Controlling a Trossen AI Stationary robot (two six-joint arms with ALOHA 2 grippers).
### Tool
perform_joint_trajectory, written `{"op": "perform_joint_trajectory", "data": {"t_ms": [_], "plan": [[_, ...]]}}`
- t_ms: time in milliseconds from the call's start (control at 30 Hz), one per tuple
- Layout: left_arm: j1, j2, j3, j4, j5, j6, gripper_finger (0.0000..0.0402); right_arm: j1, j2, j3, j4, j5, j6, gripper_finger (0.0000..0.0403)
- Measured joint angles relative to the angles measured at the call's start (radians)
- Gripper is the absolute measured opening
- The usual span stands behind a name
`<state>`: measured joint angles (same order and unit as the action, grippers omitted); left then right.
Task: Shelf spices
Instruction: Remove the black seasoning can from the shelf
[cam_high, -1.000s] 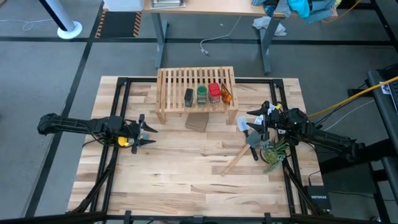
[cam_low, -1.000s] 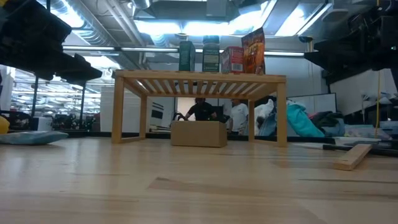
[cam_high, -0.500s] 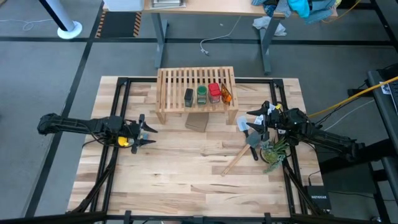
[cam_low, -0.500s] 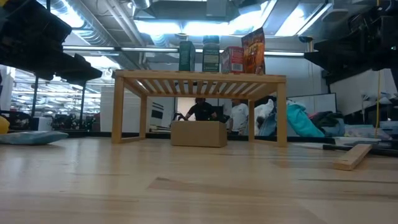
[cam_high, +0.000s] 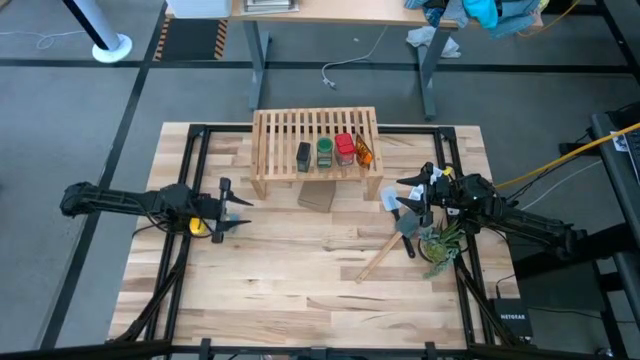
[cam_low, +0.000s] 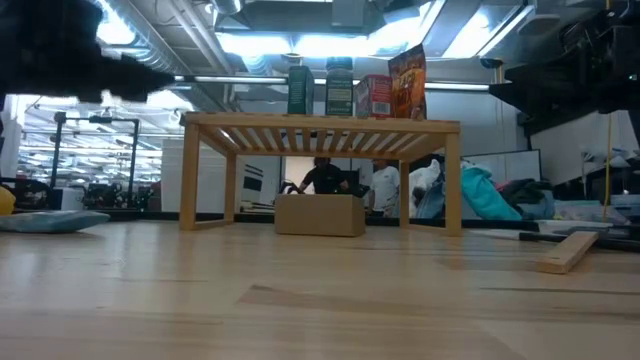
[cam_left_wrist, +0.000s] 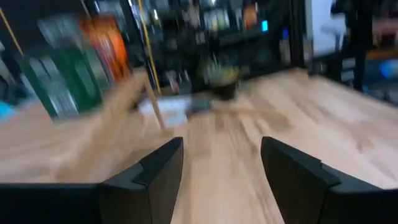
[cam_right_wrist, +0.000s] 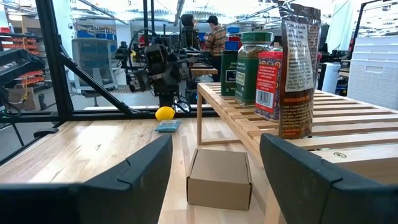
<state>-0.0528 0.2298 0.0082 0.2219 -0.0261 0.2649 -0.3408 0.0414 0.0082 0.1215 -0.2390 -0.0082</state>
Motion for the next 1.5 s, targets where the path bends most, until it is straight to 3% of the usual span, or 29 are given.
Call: {"op": "perform_joint_trajectory", "data": {"t_ms": [233,333,500,667,933,1067,1200,1300,1500], "plan": [[0.000,0.000,0.000,0.255,0.002,-0.088,0.0210,0.000,0.000,0.000,0.000,-0.001,0.002,0.0250],[0.000,0.009,0.000,0.283,-0.071,-0.163,0.0210,0.000,0.000,0.000,0.000,-0.009,0.003,0.0250],[0.001,0.083,0.000,0.288,-0.286,-0.282,0.0210,0.000,0.000,0.000,0.000,-0.034,0.003,0.0250],[-0.009,0.250,0.032,0.295,-0.296,-0.377,0.0210,0.000,0.000,0.000,0.001,-0.042,0.003,0.0250],[-0.063,0.614,0.240,0.363,-0.318,-0.245,0.0210,0.000,0.000,0.000,0.002,-0.042,0.003,0.0250],[-0.098,0.776,0.399,0.331,-0.495,-0.130,0.0210,0.000,0.000,0.000,0.000,-0.042,0.007,0.0250],[-0.123,0.891,0.550,0.189,-0.715,-0.112,0.0210,0.000,0.000,0.000,-0.003,-0.042,0.011,0.0250],[-0.131,0.955,0.631,0.107,-0.748,-0.167,0.0210,0.000,0.000,0.000,-0.003,-0.042,0.011,0.0250],[-0.129,1.037,0.688,0.094,-0.783,-0.187,0.0210,0.000,0.000,0.000,-0.007,-0.042,0.012,0.0250]]}}
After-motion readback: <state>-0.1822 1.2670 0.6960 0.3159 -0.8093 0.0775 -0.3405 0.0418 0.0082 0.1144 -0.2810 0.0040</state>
